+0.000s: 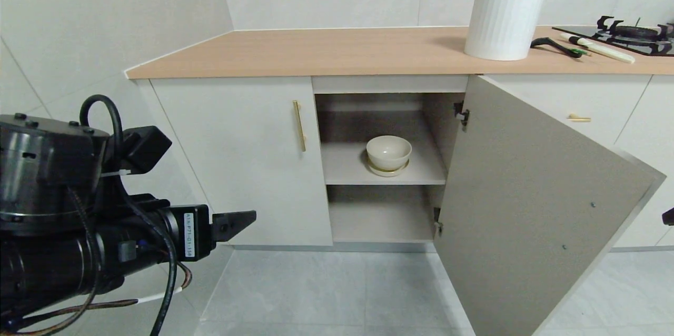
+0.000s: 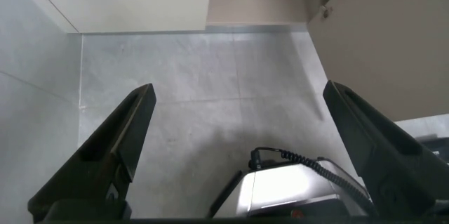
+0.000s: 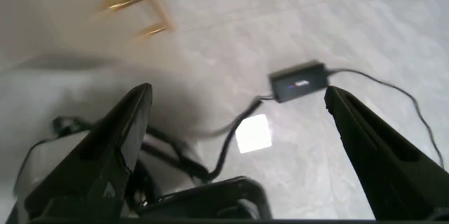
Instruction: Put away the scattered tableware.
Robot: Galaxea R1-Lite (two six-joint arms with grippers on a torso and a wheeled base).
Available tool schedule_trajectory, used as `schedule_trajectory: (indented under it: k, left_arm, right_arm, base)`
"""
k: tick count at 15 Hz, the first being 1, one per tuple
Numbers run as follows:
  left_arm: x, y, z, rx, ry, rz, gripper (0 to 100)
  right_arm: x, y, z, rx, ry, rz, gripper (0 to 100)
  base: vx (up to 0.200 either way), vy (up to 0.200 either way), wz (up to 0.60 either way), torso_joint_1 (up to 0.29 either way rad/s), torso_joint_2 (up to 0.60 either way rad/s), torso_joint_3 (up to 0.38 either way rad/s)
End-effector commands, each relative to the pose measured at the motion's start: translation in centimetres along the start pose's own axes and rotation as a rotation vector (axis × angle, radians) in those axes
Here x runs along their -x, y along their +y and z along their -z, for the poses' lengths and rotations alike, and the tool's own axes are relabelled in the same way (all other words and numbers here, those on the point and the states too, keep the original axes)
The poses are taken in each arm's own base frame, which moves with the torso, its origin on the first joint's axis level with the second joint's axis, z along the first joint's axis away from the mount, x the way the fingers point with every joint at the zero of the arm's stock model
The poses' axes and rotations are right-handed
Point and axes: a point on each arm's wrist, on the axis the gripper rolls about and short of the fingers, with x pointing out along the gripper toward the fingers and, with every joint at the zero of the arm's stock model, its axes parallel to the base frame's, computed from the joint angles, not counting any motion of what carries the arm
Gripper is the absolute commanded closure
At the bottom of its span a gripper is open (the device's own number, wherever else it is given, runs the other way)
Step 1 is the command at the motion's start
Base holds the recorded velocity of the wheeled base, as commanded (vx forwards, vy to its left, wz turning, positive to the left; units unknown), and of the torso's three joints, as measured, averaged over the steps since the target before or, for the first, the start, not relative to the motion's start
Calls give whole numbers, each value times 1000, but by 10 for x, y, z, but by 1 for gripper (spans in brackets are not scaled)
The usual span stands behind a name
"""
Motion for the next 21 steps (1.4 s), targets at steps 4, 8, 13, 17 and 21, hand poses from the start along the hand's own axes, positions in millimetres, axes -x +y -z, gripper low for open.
schedule_trajectory:
  k: [4,8,13,17,21]
  left_arm:
    - [-2,0,0,-1,6,-3,0]
    - [-1,0,0,-1,3,-2,0]
    - [1,0,-2,2,-8,4,0]
    - [5,0,-4,7,-26,10,0]
    - [4,-1,-4,7,-26,10,0]
  right_arm:
    - [-55,-4,-24,-59,42,79,0]
    - [-111,10,-30,-63,7,61,0]
    - [-110,42,-24,-22,3,-143,0]
    - [-108,100,-13,94,45,-332,0]
    - [-124,162,-7,200,-19,-476,0]
  base:
    - [0,0,0,0,0,0]
    - [0,0,0,0,0,0]
    - [0,0,0,0,0,0]
    - [0,0,0,0,0,0]
    - [0,0,0,0,0,0]
